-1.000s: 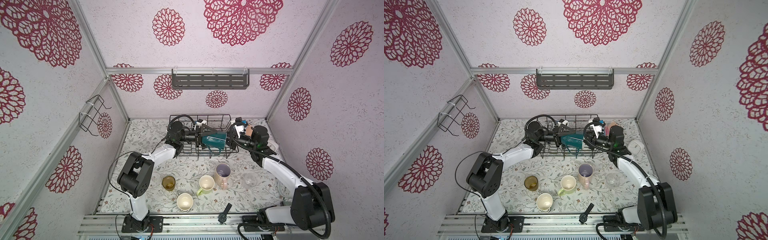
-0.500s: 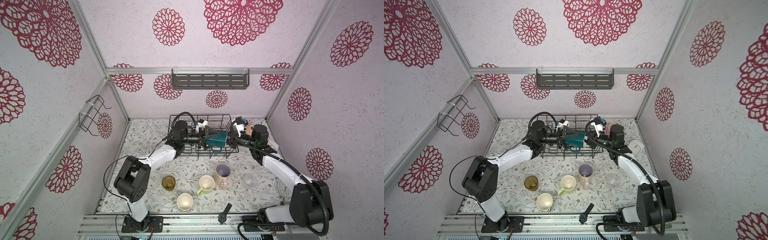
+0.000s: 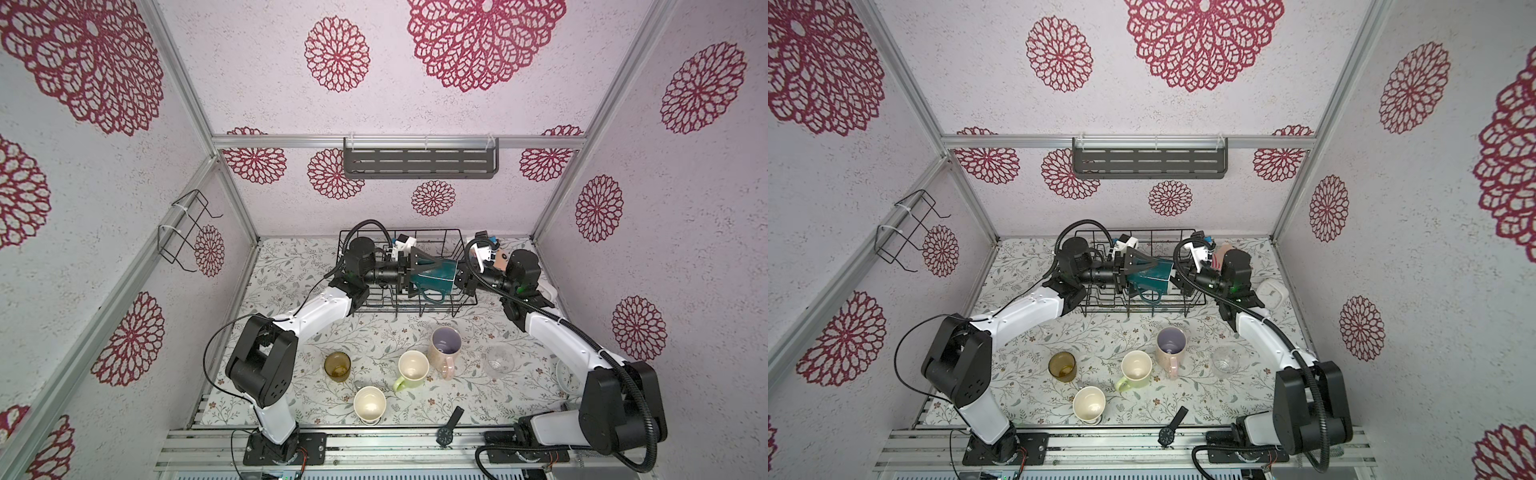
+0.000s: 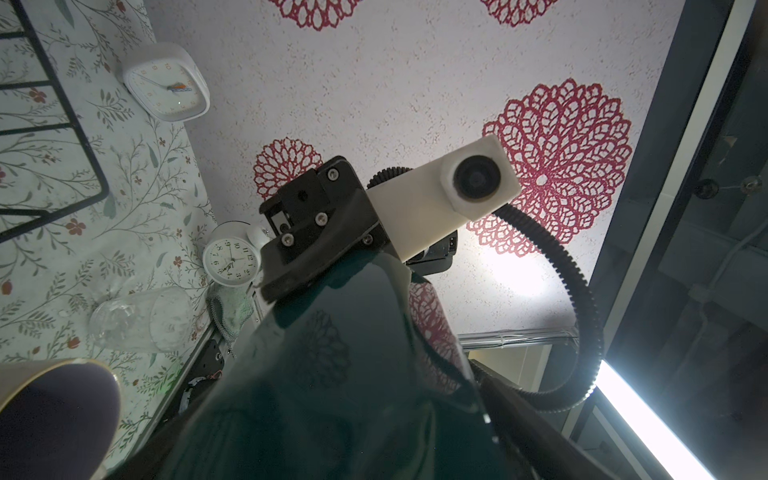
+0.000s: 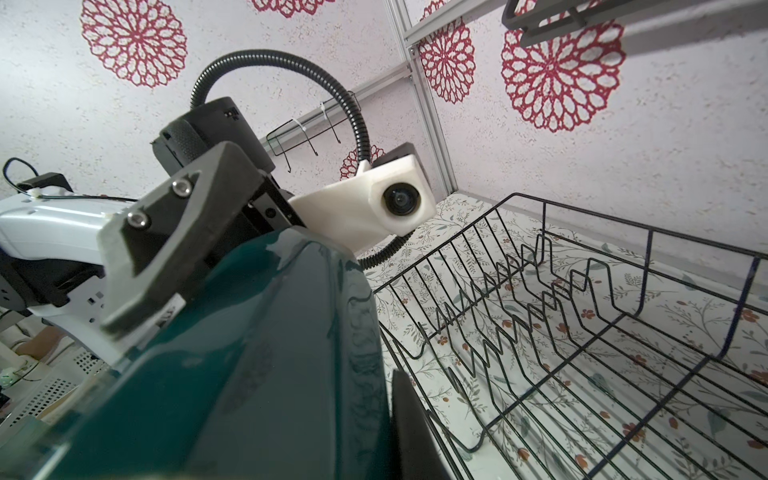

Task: Load the cups into the dish rack
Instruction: 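Grasp the dark green mug with the left gripper while the right gripper holds it, then carry the green mug over the rack with the left gripper while the right withdraws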

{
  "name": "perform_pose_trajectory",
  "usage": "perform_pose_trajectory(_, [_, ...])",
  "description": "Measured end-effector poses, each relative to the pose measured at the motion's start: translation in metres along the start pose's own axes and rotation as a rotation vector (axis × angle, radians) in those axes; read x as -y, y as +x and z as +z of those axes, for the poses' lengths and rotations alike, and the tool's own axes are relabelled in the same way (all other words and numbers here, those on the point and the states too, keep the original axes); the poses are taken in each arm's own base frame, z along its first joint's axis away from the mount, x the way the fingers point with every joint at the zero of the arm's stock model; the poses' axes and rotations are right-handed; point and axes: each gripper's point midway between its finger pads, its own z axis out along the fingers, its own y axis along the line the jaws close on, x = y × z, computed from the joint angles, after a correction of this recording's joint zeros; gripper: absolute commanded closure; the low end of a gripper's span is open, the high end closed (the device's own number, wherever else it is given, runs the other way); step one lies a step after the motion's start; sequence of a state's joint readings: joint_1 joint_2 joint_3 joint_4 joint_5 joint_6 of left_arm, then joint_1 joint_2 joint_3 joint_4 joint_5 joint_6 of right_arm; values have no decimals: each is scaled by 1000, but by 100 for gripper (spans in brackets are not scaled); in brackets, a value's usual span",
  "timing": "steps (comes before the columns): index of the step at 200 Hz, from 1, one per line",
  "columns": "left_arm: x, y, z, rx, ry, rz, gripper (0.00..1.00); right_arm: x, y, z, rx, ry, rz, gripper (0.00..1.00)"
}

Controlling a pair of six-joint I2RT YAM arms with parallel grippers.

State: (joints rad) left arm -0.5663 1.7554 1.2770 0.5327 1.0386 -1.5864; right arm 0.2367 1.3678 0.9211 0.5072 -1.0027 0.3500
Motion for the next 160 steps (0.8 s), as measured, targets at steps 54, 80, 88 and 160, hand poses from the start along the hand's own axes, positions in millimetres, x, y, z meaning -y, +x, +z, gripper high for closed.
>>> perform_pose_trajectory(54, [2,3,-1,-34,2,-22,17,-3,-3,-1,-1,2,-12,100])
perform_pose_trajectory(80, [6,1,-6,-33,29,-15,21,-6,-7,3,13,-9,-14,100])
perform_pose_trajectory(88, [6,1,-9,-34,38,-14,23,-7,-7,4,15,-10,-18,97])
perform_pose_trajectory(160, [-1,-2,-15,-37,52,-41,31,-18,1,19,-12,-41,-70,48])
